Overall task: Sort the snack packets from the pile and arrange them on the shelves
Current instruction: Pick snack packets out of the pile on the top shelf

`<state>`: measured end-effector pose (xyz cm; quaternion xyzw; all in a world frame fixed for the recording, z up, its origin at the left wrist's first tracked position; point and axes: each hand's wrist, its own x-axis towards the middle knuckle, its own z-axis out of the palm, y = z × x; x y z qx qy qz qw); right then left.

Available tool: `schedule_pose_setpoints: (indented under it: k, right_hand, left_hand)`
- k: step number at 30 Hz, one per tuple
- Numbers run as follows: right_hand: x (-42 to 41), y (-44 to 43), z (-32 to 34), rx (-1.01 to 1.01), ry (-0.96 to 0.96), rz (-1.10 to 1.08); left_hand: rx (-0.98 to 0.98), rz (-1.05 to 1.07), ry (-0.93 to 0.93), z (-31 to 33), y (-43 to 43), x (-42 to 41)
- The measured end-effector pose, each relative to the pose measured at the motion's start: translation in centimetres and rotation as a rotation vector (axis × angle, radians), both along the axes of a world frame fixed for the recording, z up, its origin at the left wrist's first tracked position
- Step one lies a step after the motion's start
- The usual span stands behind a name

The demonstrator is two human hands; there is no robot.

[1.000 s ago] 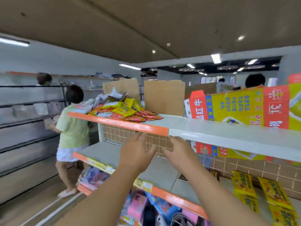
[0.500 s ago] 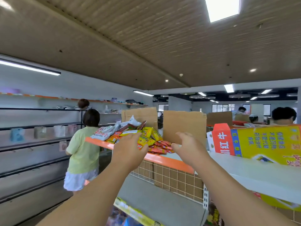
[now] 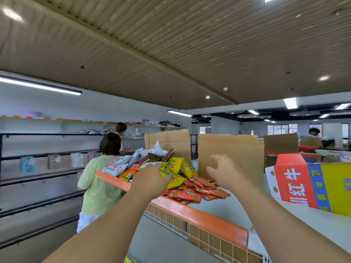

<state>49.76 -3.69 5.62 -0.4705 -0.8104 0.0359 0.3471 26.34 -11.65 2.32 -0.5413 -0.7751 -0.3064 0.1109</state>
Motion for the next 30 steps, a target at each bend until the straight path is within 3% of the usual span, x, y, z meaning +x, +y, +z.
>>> schedule_pose_setpoints:
  k: [11, 24, 30]
  right_hand:
    - [-4.1, 9.1, 1.0, -0.041, -0.032, 0.125]
    - [-12.2, 15.9, 0.6, -0.107, -0.137, 0.069]
    - [-17.7, 19.6, -0.2, -0.175, -0.094, -0.039]
  left_hand:
    - [-0.141, 0.058, 0.013, -0.3, 8.4, -1.0]
    - [-0.233, -0.121, -0.001, -1.2, 15.3, -7.5]
    - [-0.376, -0.272, 0.277, -1.5, 17.5, -7.6]
